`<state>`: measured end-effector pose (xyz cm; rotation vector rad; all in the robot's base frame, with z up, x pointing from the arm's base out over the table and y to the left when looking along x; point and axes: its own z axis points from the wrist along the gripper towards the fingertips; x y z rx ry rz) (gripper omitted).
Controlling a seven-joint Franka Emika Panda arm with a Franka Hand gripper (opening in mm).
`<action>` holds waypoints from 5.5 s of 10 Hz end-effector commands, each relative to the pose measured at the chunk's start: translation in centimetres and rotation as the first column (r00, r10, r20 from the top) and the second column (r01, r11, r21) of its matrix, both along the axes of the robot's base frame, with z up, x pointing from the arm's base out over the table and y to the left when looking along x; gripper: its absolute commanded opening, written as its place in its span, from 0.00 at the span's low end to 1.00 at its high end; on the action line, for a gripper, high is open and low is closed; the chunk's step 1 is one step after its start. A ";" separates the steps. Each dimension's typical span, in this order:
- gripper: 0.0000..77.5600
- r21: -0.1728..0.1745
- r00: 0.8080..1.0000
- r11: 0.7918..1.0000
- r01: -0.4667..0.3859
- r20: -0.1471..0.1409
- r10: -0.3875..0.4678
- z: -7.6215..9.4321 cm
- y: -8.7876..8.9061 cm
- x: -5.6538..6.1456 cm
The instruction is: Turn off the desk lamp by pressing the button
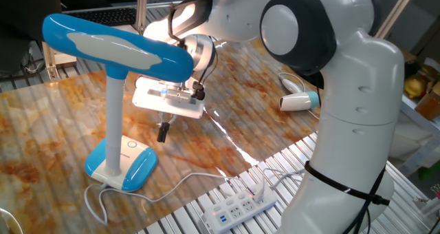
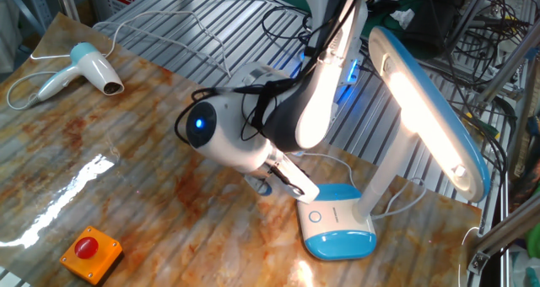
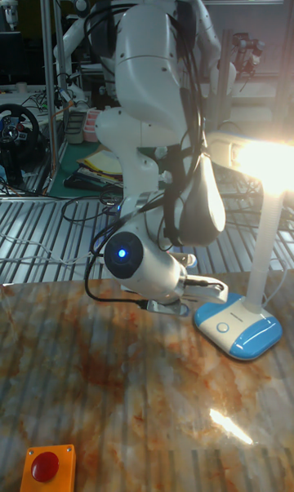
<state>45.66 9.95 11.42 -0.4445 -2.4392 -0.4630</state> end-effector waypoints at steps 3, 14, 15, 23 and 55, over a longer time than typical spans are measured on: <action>0.00 -0.095 0.983 0.979 0.180 0.002 -0.181 0.1 0.0 0.1; 0.00 -0.255 0.925 0.899 0.356 -0.042 -0.378 0.1 0.0 0.1; 0.00 -0.255 0.925 0.899 0.357 -0.042 -0.379 0.1 0.0 0.1; 0.00 -0.290 0.905 0.878 0.380 -0.078 -0.417 0.3 0.8 -0.2; 0.00 -0.290 0.871 0.877 0.382 -0.203 -0.447 -1.4 3.3 2.9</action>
